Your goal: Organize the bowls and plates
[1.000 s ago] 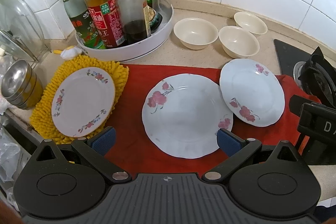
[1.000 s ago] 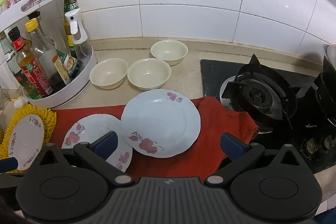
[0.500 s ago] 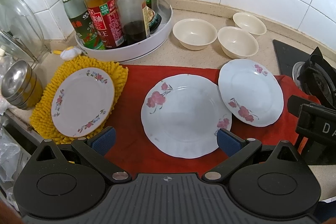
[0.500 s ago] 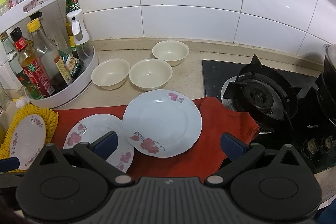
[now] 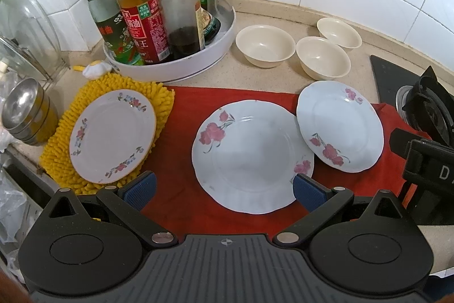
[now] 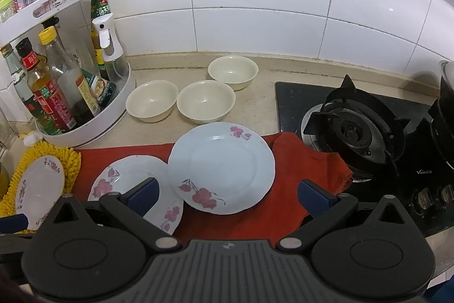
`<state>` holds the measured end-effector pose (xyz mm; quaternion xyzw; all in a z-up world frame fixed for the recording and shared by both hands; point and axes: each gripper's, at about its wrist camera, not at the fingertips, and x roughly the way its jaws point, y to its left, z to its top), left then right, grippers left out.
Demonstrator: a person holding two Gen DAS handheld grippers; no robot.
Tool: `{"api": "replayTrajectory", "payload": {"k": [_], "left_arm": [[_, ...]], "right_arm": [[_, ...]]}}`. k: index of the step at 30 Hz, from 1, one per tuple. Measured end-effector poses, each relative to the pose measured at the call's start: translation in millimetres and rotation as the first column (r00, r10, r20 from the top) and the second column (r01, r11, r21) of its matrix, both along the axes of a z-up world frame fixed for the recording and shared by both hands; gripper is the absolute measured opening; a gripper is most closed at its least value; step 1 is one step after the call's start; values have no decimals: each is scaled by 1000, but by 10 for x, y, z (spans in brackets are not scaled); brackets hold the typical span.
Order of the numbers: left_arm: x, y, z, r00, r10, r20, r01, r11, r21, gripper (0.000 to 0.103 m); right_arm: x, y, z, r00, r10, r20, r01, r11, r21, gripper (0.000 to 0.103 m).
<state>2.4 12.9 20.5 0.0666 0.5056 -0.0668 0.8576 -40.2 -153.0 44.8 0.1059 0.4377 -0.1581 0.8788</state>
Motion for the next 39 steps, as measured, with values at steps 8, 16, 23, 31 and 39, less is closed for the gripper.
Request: {"api": "replayTrajectory", "payload": {"k": [8,16,23,31,39], "left_arm": [[-9,9,-2,1000,2,4,-2,1000,-3,103],[-16,24,-8,1000,5,5,-5,1000,-1,103],[-28,59,-18,1000,8,8,-8,1000,-4,103],[-22,56,-34,1000,8,8,-8,1000,-3,103],[33,-1,-118,1000,6,19,-6,1000,-3,103]], "right_arm": [[-10,35,13,1000,6,3,-6,1000,-2,99],[-13,43,9,1000,8,1,-8,1000,-7,99],[-11,47,-12,1000,14,2,-14,1000,-12,99],[17,48,-46,1000,17,-8,-17,1000,-15,99],[81,18,-145,1000,20,-5,-21,999,-28,99]]}}
